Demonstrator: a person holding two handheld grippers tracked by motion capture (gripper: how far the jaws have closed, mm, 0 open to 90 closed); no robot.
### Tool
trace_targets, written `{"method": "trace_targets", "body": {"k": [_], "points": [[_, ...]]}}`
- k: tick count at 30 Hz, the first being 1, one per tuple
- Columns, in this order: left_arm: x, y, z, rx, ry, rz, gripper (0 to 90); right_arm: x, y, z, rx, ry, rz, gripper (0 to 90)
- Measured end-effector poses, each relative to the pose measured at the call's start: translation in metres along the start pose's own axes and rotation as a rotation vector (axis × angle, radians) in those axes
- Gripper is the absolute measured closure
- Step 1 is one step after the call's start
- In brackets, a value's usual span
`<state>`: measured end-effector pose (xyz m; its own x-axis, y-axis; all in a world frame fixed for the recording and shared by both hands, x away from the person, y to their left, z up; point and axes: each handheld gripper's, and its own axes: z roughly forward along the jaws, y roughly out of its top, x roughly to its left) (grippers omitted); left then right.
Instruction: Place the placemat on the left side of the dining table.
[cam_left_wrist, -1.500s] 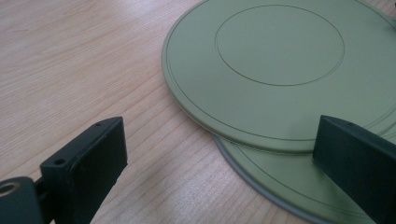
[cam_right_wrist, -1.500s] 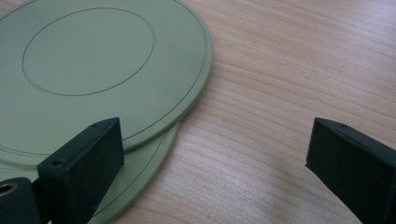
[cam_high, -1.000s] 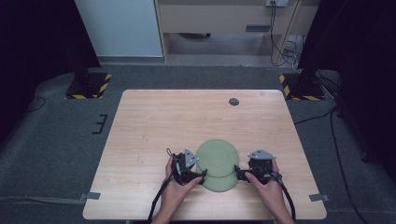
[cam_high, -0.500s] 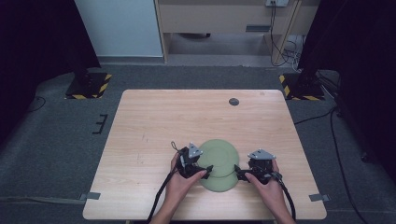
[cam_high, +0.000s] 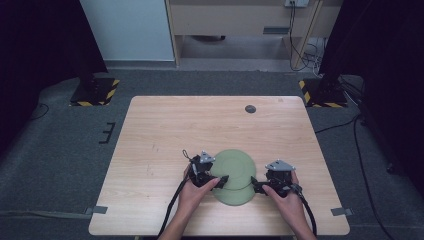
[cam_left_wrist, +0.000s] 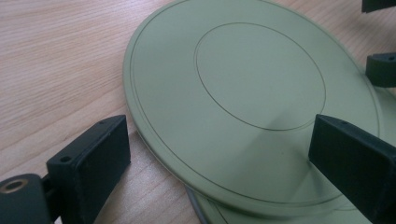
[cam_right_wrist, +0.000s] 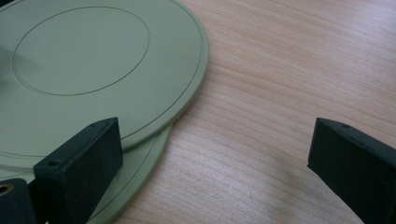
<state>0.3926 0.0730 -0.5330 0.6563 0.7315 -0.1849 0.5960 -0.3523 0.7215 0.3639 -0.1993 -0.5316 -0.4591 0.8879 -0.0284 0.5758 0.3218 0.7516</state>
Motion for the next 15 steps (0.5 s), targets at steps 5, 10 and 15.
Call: {"method": "trace_targets", "body": {"k": [5, 10, 15], "points": [[-0.001, 0.000, 0.002, -0.012, -0.004, 0.002, 4.9, 0.000, 0.000, 0.000, 0.000, -0.001, 0.000, 3.3], [-0.002, 0.001, -0.001, -0.015, 0.021, 0.025, 9.3, 0.000, 0.000, 0.000, 0.000, 0.000, 0.004, 2.9], [-0.005, 0.005, -0.011, -0.069, 0.052, 0.045, 19.4, 0.000, 0.000, 0.001, -0.002, -0.002, 0.004, 2.8]]}}
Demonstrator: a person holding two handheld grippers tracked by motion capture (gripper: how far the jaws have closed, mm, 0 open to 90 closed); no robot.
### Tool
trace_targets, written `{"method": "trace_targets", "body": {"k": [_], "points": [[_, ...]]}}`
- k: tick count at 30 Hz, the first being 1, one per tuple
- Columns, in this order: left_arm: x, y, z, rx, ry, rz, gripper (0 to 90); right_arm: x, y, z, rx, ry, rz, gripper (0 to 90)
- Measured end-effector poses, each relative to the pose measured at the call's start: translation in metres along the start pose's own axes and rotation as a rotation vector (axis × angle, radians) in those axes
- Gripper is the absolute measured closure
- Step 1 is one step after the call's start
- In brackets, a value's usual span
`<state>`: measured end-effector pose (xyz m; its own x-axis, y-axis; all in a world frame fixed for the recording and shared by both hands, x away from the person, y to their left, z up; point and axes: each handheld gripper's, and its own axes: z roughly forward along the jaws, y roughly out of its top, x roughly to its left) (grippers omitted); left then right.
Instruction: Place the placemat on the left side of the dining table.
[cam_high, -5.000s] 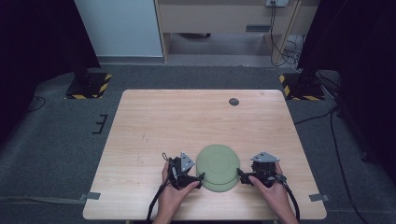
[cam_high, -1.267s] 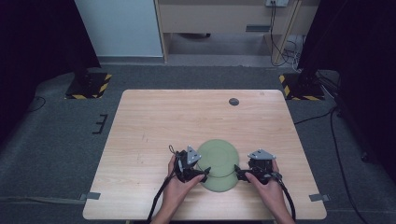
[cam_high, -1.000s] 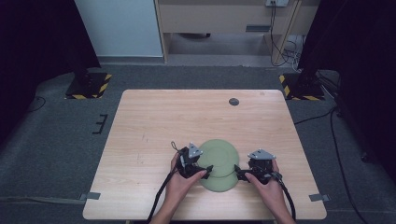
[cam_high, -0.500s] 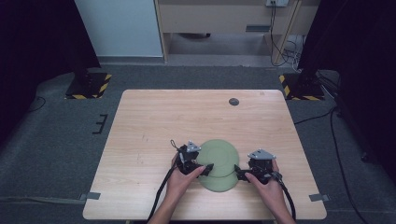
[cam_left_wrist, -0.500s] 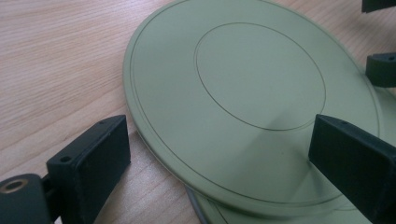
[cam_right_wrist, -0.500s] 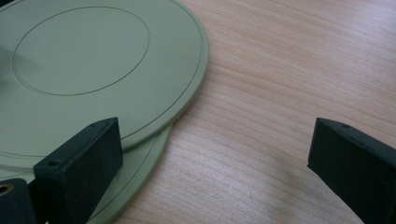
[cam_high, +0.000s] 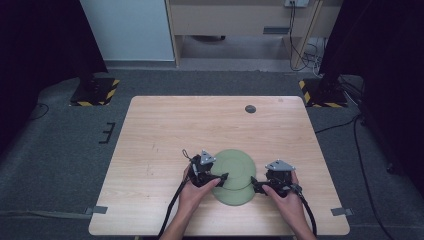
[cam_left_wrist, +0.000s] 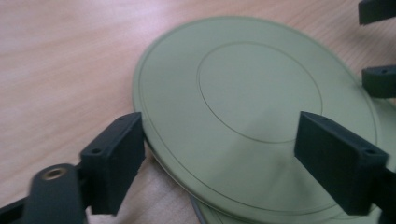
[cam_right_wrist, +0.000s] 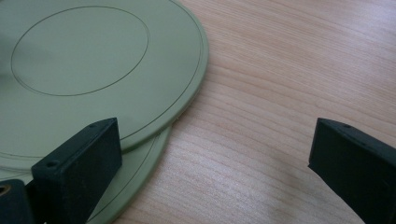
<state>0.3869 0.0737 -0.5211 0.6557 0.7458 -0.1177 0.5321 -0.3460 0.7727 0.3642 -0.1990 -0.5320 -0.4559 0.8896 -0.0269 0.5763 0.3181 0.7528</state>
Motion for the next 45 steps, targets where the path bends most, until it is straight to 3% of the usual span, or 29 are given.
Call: {"method": "trace_targets", "body": {"k": [8, 18, 20, 23, 28, 30, 33, 35, 37, 41, 45], "points": [[-0.001, 0.003, -0.012, -0.075, 0.040, 0.003, 43.8, 0.000, 0.000, 0.000, 0.000, -0.001, 0.000, 2.7], [-0.001, -0.002, -0.019, -0.133, 0.025, -0.040, 64.3, -0.001, 0.000, 0.000, 0.001, -0.007, -0.003, 2.2], [-0.002, -0.002, -0.020, -0.154, -0.001, -0.067, 66.1, -0.001, 0.000, 0.000, 0.002, -0.008, -0.001, 2.2], [-0.003, -0.002, -0.019, -0.146, 0.016, -0.045, 66.7, -0.001, 0.000, 0.000, 0.001, -0.007, -0.003, 2.2], [-0.002, -0.002, -0.020, -0.155, -0.002, -0.072, 71.4, -0.001, 0.000, 0.000, 0.002, -0.007, 0.000, 2.1], [-0.004, -0.001, -0.021, -0.154, 0.007, -0.049, 74.1, -0.001, 0.000, 0.000, 0.002, -0.007, -0.003, 2.1], [-0.008, -0.002, -0.022, -0.156, -0.005, -0.049, 75.2, -0.001, 0.000, 0.000, 0.003, -0.006, -0.003, 2.0], [-0.010, -0.003, -0.019, -0.135, -0.025, -0.059, 75.6, -0.001, 0.000, 0.000, 0.002, -0.008, -0.004, 2.1], [-0.011, -0.004, -0.017, -0.124, -0.009, -0.055, 72.7, -0.001, 0.000, 0.000, 0.002, -0.007, -0.003, 2.1], [-0.008, -0.001, -0.018, -0.160, -0.020, -0.094, 72.8, -0.001, 0.000, 0.000, 0.000, -0.007, -0.003, 2.5], [-0.009, 0.002, -0.018, -0.151, -0.014, -0.077, 72.9, -0.001, 0.000, 0.000, 0.001, -0.005, -0.004, 2.3]]}}
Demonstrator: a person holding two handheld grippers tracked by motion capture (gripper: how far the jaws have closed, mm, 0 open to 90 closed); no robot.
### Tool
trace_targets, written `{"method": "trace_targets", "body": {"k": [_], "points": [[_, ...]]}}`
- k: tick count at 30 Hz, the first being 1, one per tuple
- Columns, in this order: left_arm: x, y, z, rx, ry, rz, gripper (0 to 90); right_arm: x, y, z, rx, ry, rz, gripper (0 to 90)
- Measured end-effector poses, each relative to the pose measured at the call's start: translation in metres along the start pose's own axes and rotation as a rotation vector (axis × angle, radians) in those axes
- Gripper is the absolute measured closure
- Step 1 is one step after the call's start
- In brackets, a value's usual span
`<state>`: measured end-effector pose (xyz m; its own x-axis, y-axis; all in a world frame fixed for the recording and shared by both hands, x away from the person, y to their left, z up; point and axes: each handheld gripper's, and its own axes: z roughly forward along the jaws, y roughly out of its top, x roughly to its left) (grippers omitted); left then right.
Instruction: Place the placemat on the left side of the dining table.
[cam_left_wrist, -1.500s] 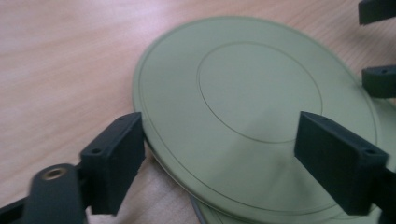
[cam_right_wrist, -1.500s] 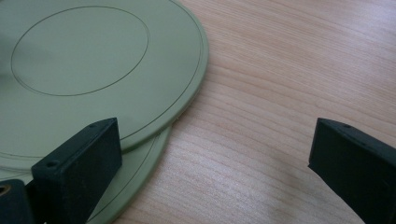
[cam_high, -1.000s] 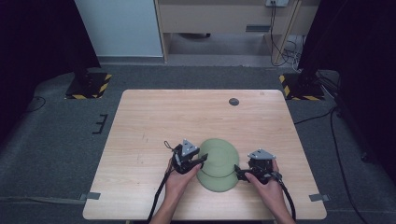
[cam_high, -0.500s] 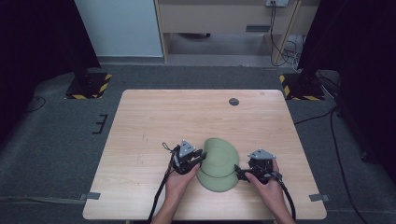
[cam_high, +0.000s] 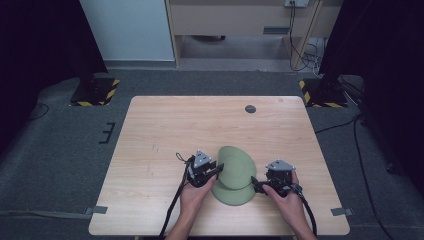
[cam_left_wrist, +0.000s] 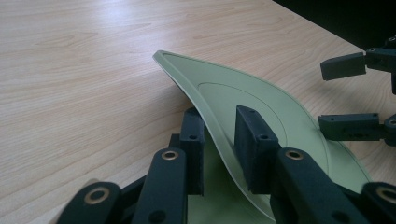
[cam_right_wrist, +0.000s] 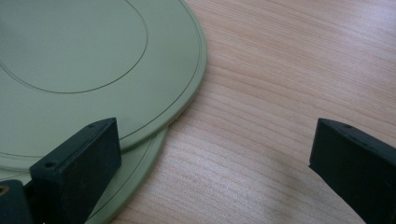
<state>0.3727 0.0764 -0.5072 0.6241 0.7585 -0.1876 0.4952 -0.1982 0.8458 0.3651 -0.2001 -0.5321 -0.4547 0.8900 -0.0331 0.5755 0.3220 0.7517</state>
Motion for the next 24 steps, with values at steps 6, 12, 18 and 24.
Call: {"method": "trace_targets", "body": {"k": [6, 12, 18, 24], "points": [[0.000, 0.001, 0.001, 0.015, 0.006, 0.007, 75.1, 0.000, 0.000, 0.000, 0.000, 0.000, 0.001, 2.5], [0.001, 0.002, 0.001, 0.030, -0.002, -0.003, 75.4, -0.002, 0.000, 0.000, -0.002, -0.006, 0.016, 4.4], [0.001, 0.003, 0.001, 0.038, 0.001, -0.005, 75.5, -0.015, 0.000, -0.003, -0.010, -0.020, 0.052, 4.7], [0.001, 0.007, 0.001, 0.047, -0.007, 0.008, 76.5, -0.031, -0.001, -0.004, -0.003, -0.053, 0.105, 5.2]]}}
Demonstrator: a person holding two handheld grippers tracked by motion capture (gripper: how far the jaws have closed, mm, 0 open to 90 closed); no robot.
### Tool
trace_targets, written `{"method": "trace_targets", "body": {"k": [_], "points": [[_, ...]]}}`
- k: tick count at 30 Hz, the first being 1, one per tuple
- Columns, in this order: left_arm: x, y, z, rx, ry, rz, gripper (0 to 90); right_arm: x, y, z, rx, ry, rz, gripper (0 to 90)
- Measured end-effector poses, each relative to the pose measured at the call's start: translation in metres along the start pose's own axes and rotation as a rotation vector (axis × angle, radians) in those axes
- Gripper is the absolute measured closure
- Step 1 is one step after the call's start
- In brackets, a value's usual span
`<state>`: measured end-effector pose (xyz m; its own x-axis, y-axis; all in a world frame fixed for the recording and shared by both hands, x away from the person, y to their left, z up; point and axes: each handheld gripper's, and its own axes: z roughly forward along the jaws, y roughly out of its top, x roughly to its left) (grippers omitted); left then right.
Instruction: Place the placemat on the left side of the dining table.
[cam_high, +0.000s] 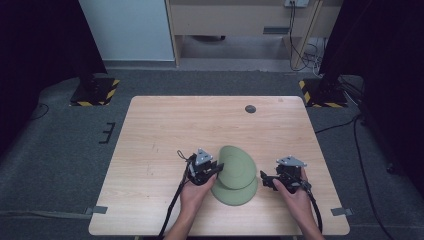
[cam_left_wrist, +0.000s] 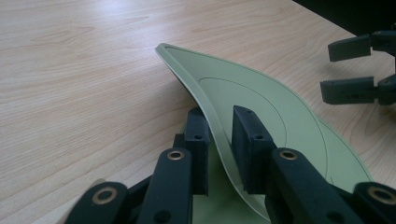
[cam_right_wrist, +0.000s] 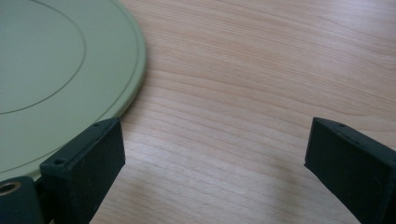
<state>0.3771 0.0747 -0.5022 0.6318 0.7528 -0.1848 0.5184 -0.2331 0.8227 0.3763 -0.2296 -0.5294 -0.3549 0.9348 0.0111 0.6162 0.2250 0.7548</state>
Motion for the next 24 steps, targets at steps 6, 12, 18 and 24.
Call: {"method": "trace_targets", "body": {"k": [6, 12, 18, 24], "points": [[-0.001, 0.006, -0.002, 0.004, -0.012, 0.010, 79.9, -0.009, 0.000, -0.001, -0.001, -0.019, 0.025, 5.2], [-0.004, 0.011, -0.002, 0.007, -0.011, 0.019, 82.1, -0.015, -0.002, -0.001, 0.004, -0.029, 0.039, 5.2], [-0.009, 0.017, -0.006, -0.010, -0.004, 0.042, 85.2, -0.019, -0.003, 0.000, 0.008, -0.036, 0.053, 5.3], [-0.010, 0.022, -0.008, -0.005, -0.006, 0.055, 85.3, -0.020, -0.004, 0.001, 0.009, -0.039, 0.055, 5.3]]}}
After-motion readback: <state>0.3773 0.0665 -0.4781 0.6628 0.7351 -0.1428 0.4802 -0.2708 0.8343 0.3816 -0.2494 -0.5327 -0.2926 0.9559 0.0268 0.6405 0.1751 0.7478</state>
